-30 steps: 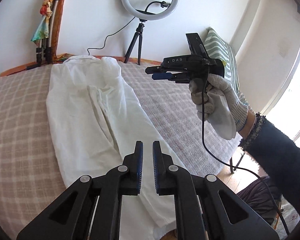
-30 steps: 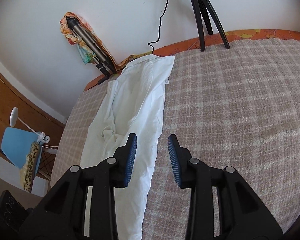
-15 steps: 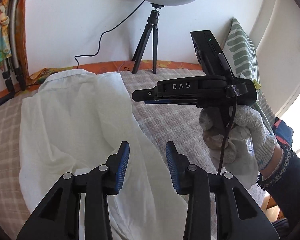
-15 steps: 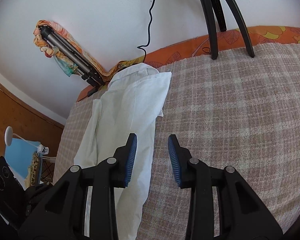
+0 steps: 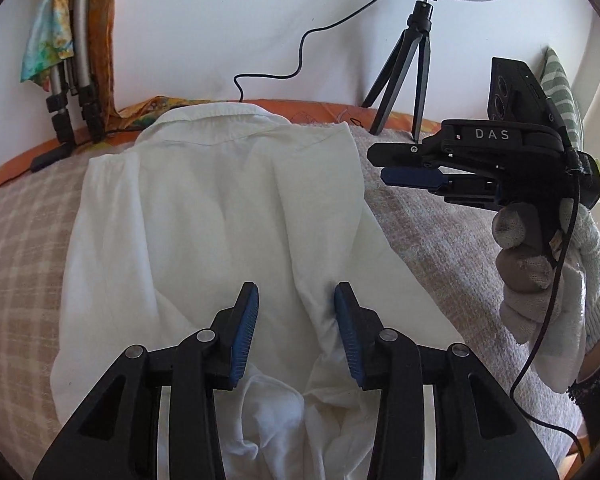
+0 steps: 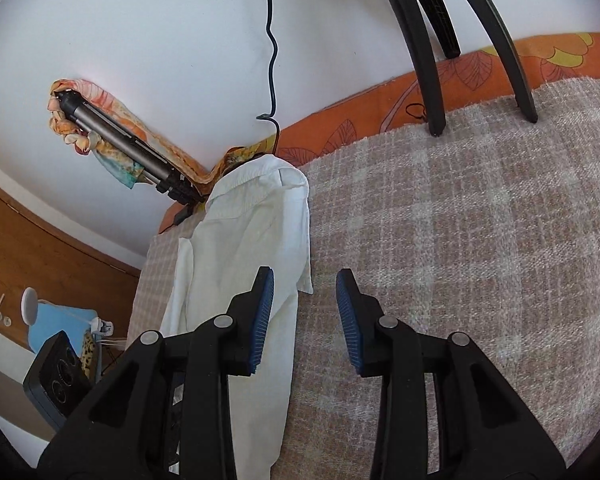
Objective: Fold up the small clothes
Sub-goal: 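Move both open grippers toward the shirt collar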
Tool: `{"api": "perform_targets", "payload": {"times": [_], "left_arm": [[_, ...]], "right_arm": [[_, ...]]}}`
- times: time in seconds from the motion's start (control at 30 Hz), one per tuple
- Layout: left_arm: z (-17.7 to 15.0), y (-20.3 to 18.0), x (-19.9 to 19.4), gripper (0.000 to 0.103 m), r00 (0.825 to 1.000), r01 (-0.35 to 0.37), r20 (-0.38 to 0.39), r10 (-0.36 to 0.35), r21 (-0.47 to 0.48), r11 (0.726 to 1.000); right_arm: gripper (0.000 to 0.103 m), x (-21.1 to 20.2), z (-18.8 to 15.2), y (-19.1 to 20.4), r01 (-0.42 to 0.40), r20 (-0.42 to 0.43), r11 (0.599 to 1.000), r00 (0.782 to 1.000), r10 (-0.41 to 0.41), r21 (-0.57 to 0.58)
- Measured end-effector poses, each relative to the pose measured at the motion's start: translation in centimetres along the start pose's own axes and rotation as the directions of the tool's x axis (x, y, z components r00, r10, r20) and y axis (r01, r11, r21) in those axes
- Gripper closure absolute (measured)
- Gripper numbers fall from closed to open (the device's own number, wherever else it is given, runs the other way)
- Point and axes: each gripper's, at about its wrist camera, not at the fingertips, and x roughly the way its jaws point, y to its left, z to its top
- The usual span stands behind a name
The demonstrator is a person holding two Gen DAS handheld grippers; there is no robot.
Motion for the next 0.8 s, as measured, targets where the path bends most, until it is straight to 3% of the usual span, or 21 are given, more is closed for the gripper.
{"api": "perform_targets", "payload": {"times": [0.13, 0.2, 0.23, 0.3, 0.37, 0.43, 0.57, 0.7, 0.8], "left_arm": [[-0.5, -0.5, -2.8, 0.064, 0.998, 0.014, 0.056, -0.015, 0.010, 1.000], [-1.4, -1.6, -4.7, 0.065, 0.995, 0.030, 0.088, -0.035, 0.064, 0.998], [-1.7, -2.3, -5.3, 0.065, 0.994, 0.032, 0.101, -0.042, 0.099, 0.995], [-2.4, -3.6, -5.5, 0.065, 0.993, 0.022, 0.112, -0.041, 0.168, 0.986], [-2.9, -3.9, -4.8, 0.065, 0.995, 0.037, 0.084, -0.053, 0.178, 0.983], [-3.2, -3.7, -3.5, 0.065, 0.998, 0.041, 0.048, -0.050, 0.164, 0.986], [-3.6, -2.7, -3.1, 0.065, 0.998, 0.061, 0.022, -0.064, 0.118, 0.991], [-2.9, -2.2, -4.7, 0.065, 0.995, 0.089, 0.045, -0.094, 0.094, 0.992], [-2.4, -1.4, -6.2, 0.065, 0.993, 0.096, 0.062, -0.101, 0.080, 0.992]], "right_arm": [[0.069, 1.4, 1.0, 1.0, 0.028, 0.016, 0.999, 1.000, -0.027, -0.037], [0.090, 2.0, 1.5, 1.5, 0.048, 0.011, 0.997, 0.999, -0.048, -0.059], [0.096, 2.1, 1.8, 1.8, 0.064, 0.008, 0.996, 0.998, -0.064, -0.067], [0.099, 2.1, 2.4, 2.7, 0.101, 0.013, 0.989, 0.995, -0.100, -0.104], [0.100, 2.2, 3.1, 4.0, 0.149, 0.020, 0.976, 0.989, -0.148, -0.161], [0.100, 2.7, 4.0, 5.0, 0.252, 0.035, 0.946, 0.967, -0.250, -0.204], [0.100, 2.9, 4.6, 5.7, 0.362, 0.058, 0.903, 0.932, -0.359, -0.230], [0.100, -0.1, 3.7, 4.6, 0.211, 0.071, 0.964, 0.977, -0.202, -0.159], [0.100, -1.0, 1.6, 5.7, 0.105, 0.026, 0.971, 0.994, -0.102, -0.213]]}}
